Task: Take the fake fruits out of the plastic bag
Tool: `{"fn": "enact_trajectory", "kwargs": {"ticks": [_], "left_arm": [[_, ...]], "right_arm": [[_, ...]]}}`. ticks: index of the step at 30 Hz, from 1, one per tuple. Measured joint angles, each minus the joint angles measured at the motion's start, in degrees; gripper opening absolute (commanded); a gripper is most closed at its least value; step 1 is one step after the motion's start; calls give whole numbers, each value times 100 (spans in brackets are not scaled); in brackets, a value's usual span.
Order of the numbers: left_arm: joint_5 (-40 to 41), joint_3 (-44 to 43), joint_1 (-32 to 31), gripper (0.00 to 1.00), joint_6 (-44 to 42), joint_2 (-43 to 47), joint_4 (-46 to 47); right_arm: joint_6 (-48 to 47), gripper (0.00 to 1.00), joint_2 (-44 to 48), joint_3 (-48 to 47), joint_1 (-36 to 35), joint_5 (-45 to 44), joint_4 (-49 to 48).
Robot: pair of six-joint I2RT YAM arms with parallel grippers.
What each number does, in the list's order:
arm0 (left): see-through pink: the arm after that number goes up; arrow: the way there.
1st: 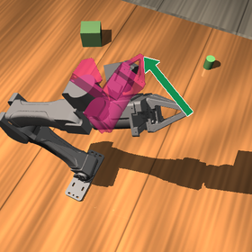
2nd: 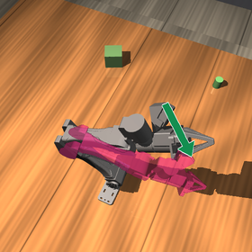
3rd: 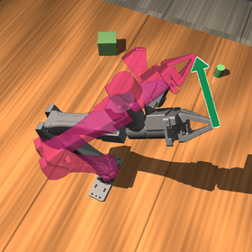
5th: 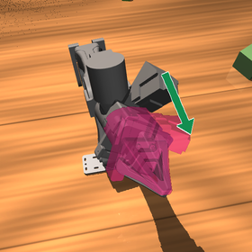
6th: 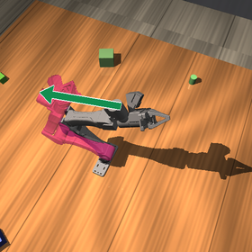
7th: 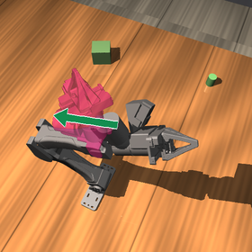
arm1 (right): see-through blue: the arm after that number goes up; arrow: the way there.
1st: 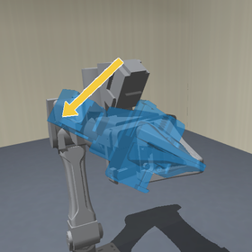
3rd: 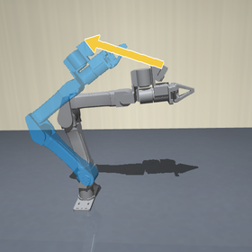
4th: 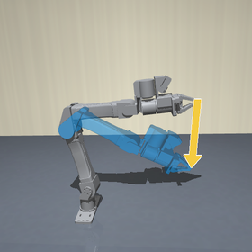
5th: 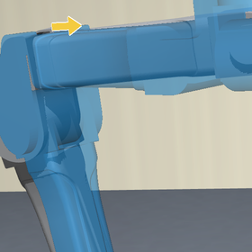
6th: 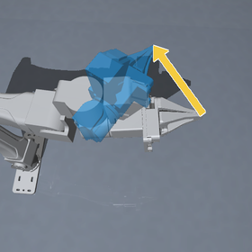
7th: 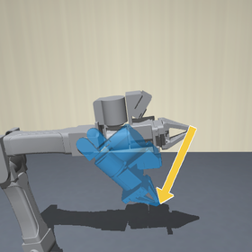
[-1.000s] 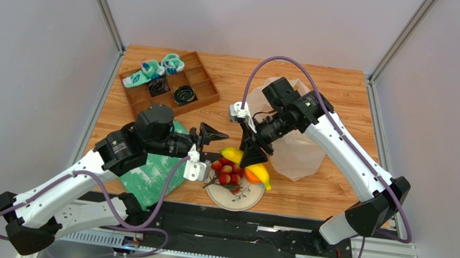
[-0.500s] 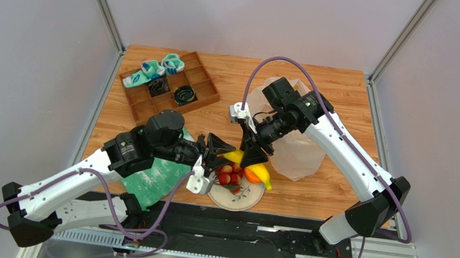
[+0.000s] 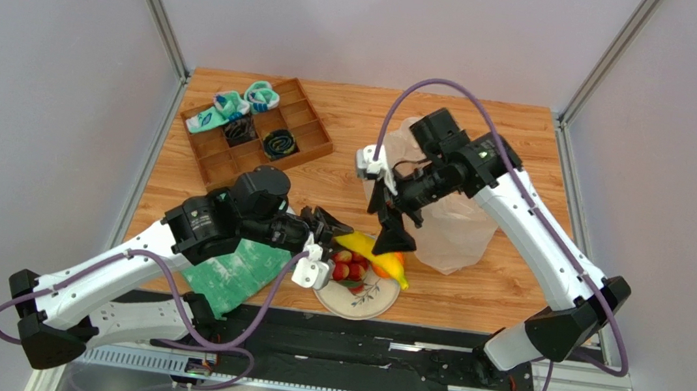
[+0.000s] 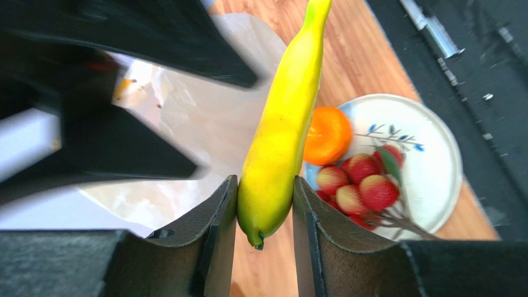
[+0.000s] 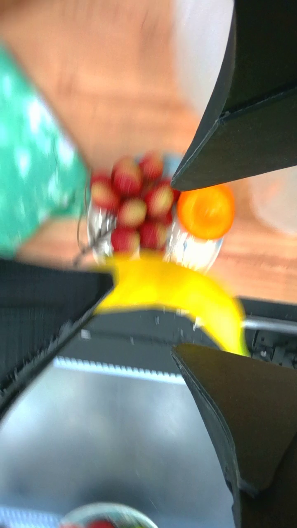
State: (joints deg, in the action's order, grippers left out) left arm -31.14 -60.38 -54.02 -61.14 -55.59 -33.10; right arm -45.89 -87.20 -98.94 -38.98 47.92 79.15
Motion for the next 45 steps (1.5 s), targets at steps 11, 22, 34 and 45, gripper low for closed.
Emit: {"fn": "enact_trajectory", "kwargs": {"ticks": [11,22,34,45], "left_arm": [[-680,481,74,0,3976,730,-76],[-2734,2138,1158,0,7624,-726,1141],[-3075,3539,1502,0,10301,-1071,2962],[-2072,3484,1687,0,10478,-157,809]], "right_arm": [[1029,99,42,-1521,1985,-811,-291],[1694,99,125,-404,2079,-1036,-503],[1825,99,138,-240,2079,-1034,-634],[1825,99,129,-96,2079,-1025,-680]]}}
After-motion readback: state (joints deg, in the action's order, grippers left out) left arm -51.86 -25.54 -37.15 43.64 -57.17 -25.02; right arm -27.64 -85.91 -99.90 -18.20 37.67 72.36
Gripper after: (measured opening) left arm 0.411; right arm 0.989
